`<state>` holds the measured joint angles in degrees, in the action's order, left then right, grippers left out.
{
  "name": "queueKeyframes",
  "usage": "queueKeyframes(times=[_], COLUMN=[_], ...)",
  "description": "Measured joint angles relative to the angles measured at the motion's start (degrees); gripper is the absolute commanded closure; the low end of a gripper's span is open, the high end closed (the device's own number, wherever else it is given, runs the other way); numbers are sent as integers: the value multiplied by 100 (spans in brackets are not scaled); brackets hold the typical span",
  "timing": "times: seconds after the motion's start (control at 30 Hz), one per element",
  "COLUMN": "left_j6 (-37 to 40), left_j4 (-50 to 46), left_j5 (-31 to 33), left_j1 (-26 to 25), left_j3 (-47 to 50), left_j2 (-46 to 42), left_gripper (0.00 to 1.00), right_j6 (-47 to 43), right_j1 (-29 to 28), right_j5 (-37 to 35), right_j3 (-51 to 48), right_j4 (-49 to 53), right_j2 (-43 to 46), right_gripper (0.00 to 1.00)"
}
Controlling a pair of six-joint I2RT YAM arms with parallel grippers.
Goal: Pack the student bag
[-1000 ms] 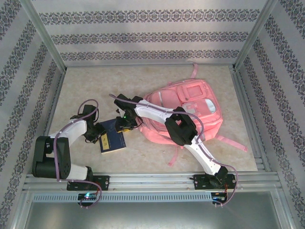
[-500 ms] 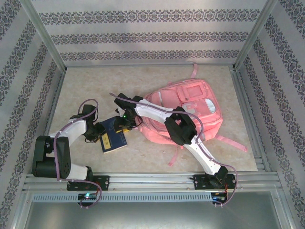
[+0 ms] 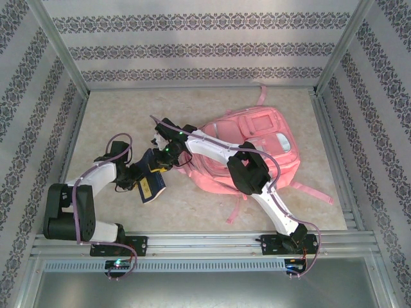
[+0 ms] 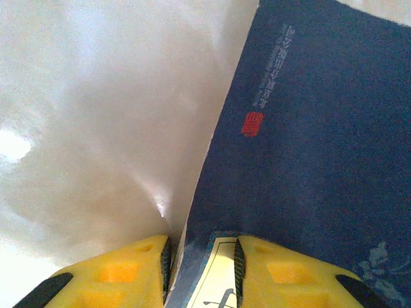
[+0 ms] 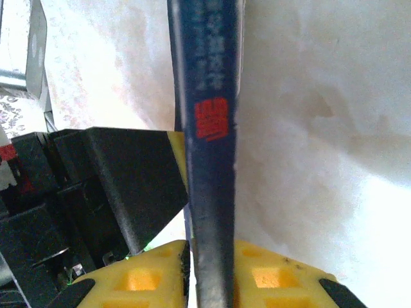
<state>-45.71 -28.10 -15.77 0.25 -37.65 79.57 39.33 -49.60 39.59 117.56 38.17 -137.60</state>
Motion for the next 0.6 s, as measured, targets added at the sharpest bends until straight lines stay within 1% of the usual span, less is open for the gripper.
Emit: queueKeyframes(times=[0.03,0.1,0.17,0.2,0.37,0.47,0.6], left_j6=[-17,-63,-111,-136,-273,-455,-896], left_j4=[11,9,-4,-44,-227,-297,-214], left_j5=[-28,-55,-50,-52,-203,-562,-1198], left_j1=[0,-2,0,0,17,26,24], left_j3=[24,74,136,157,179,151,83], left_j2=[-46,-173,-317,-398,-874,-1132,-1172], left_gripper=[68,67,64,60,44,40,38], right_j6=[-2,-46,-85,-66,-243,-291,-216], right_j1=[-2,-4,2,7,0,35,170], right_j5=[0,-4,-13,-22,-299,-629,-1119], right_j3=[0,0,0,0,-52,-192,-621], right_j4=[4,33,83,103,278,380,367], right_j2=[-2,-2,-2,-2,109,466,1377], right_gripper=[79,87,95,100,100,100,100])
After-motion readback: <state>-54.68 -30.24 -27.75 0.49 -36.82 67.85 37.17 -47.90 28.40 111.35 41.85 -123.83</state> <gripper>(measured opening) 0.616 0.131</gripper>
